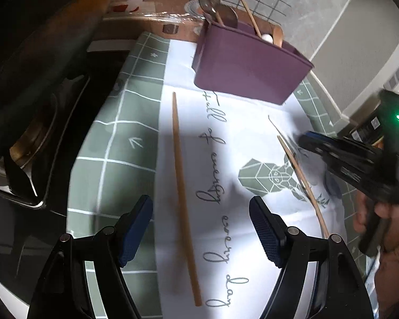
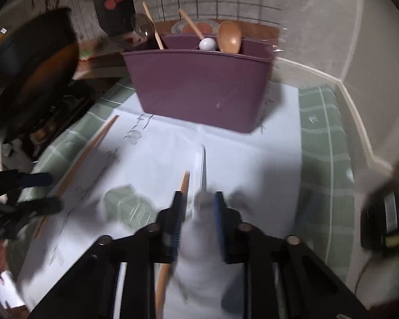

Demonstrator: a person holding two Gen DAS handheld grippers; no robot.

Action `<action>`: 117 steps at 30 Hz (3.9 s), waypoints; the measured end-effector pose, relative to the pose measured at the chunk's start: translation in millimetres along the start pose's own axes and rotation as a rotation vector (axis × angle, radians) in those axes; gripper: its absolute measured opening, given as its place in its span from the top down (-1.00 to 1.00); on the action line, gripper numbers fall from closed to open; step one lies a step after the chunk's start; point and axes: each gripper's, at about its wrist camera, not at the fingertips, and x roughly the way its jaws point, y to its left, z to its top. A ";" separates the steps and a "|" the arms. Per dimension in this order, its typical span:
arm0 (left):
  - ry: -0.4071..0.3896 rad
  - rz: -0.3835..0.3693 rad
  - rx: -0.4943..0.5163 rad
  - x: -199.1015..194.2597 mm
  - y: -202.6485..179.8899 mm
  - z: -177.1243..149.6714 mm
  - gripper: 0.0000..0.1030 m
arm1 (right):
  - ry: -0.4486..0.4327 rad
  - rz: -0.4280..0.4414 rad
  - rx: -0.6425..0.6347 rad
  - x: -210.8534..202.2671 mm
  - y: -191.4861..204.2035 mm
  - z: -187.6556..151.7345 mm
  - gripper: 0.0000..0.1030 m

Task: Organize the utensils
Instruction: 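Grasp the white plastic spoon by its handle with the right tool, then grasp another wooden chopstick with the left tool while the right lifts the white spoon, then carry the white spoon and the chopstick over the purple holder with both tools, then drop the white spoon into the holder with the right tool while the left drops the chopstick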

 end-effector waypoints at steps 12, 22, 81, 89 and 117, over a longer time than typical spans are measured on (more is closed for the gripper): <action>-0.002 -0.007 0.023 3.1 5.3 12.4 -0.26 | 0.102 0.032 -0.009 44.5 3.3 18.4 0.84; 0.065 0.186 0.110 51.7 -11.6 59.5 0.28 | 0.020 -0.007 -0.036 -2.5 -1.4 -2.8 0.84; -0.762 -0.037 0.222 -226.5 -129.8 189.9 0.87 | -0.640 -0.143 -0.103 -226.6 15.3 153.2 0.84; -0.682 -0.001 0.205 -154.1 -113.7 215.7 0.87 | -0.591 -0.071 -0.061 -169.2 -0.3 174.9 0.84; -0.416 0.123 0.109 9.5 -67.9 197.4 0.84 | -0.387 -0.011 0.055 2.2 -51.1 164.8 0.84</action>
